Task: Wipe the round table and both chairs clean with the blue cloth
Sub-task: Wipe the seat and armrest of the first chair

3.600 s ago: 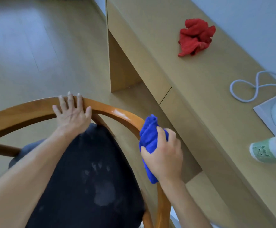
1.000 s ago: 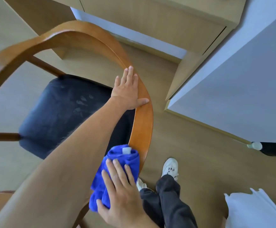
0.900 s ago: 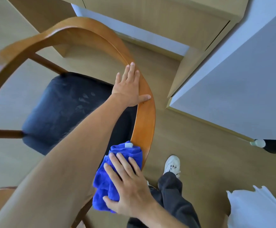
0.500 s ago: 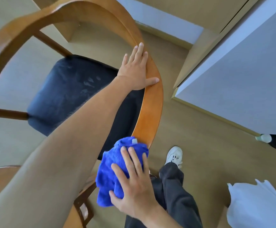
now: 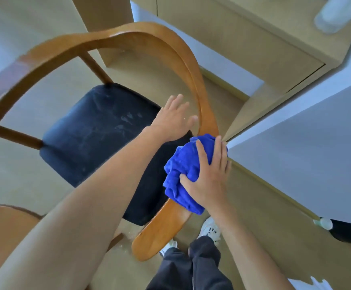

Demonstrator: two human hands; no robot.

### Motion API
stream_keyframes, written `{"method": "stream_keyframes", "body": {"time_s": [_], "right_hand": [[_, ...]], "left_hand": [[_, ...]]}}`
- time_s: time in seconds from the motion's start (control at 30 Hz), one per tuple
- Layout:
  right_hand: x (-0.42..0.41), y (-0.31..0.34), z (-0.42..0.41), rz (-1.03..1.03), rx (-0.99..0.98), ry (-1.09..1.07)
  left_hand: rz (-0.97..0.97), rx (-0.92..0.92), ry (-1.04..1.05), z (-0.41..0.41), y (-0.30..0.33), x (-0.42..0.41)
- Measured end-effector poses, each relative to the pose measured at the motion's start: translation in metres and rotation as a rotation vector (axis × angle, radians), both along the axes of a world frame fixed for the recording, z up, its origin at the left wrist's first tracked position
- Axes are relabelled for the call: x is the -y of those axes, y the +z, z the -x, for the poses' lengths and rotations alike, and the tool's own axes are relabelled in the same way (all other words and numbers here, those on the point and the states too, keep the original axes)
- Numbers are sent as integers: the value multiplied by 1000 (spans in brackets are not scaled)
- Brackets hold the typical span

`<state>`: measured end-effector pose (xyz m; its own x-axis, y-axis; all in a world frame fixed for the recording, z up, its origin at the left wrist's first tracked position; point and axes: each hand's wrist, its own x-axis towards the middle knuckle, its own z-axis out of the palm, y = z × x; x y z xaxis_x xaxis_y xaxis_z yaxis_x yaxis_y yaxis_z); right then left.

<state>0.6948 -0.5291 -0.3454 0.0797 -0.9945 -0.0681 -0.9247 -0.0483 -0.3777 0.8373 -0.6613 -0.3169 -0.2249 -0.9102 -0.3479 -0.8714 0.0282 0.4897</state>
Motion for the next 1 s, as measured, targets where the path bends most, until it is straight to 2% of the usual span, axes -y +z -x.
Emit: {"method": "stream_keyframes", "body": {"time_s": [0.1, 0.17, 0.23, 0.33, 0.43, 0.53, 0.63, 0.77, 0.9, 1.0], "right_hand": [[17, 5, -13, -107, 39, -197], [33, 11, -21, -162, 44, -256], [45, 19, -31, -140, -44, -178], [53, 32, -44, -103, -86, 82], [57, 51, -63, -227, 163, 244], [61, 87, -94, -250, 456, 312], [64, 129, -120, -294, 662, 420], [90, 191, -137, -481, 919, 493], [125, 249, -144, -708, 990, 761], [149, 285, -142, -696, 998, 877]], "left_hand": [[-90, -89, 189, -36, 0, -43], [-193, -118, 281, -58, -1, -72], [-279, -127, 331, -74, -1, -95], [-369, -156, 398, -83, 4, -120], [-384, -244, 497, -87, 17, -134], [-331, -378, 629, -99, 42, -136], [-218, -503, 774, -118, 80, -134], [76, -478, 884, -142, 141, -130], [161, -612, 863, -152, 213, -118], [229, -606, 935, -145, 261, -103]]}}
